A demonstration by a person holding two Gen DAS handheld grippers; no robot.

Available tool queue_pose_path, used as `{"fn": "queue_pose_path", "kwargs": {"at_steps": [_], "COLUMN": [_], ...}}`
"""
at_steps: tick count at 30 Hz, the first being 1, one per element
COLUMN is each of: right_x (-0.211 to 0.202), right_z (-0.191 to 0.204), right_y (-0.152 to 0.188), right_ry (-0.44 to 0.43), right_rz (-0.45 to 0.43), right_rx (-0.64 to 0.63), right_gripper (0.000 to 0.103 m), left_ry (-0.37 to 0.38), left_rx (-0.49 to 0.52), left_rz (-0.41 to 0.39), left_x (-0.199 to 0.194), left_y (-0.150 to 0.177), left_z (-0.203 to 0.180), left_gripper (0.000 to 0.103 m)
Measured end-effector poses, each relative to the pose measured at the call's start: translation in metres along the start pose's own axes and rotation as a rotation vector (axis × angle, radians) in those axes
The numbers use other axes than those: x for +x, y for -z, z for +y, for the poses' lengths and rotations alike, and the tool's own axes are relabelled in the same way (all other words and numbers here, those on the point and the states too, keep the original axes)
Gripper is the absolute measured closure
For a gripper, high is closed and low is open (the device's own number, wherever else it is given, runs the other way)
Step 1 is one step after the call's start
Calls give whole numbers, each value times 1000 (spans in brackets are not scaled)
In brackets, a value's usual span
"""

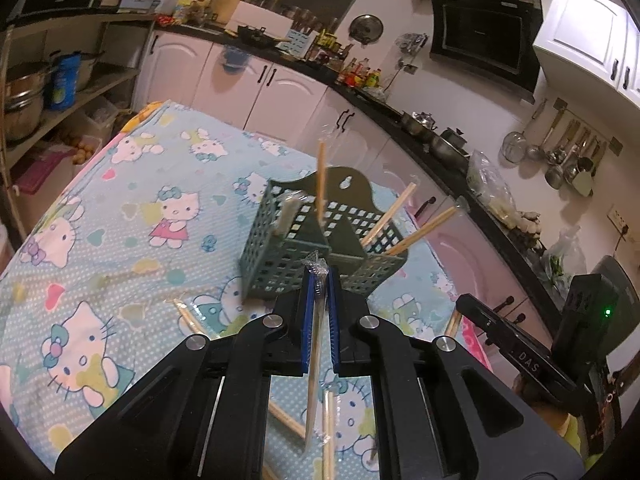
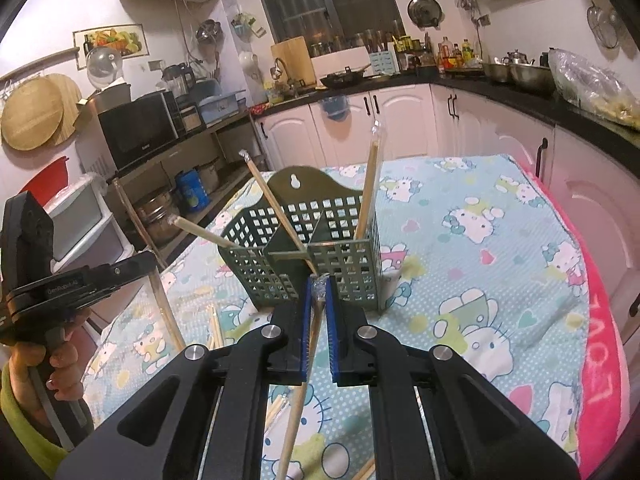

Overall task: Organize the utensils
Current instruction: 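Lift both chopsticks upright and carry them above the grey caddy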

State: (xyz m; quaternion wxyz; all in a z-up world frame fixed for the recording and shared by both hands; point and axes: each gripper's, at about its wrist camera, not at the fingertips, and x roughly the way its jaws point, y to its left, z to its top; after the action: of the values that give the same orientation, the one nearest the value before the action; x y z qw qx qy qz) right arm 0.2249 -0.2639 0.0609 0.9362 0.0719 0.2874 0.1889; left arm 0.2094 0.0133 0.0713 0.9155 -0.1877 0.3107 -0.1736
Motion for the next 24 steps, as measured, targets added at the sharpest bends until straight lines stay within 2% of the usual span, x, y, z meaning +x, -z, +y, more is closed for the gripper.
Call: {"fn": "queue_pose_path", "kwargs": {"at_steps": [24], "right_x": [-29], "right_z": [10], "right_y": [-55], "right_ry": [6], "right_rz": [-128], "right_rx": [-84], "right_gripper": [96], "left_ry": [60], "left_rx": [145], "left_rz": [-115], "left_x": [-5], "left_y": [-59], "left_z": [-66], "left_gripper": [101]}}
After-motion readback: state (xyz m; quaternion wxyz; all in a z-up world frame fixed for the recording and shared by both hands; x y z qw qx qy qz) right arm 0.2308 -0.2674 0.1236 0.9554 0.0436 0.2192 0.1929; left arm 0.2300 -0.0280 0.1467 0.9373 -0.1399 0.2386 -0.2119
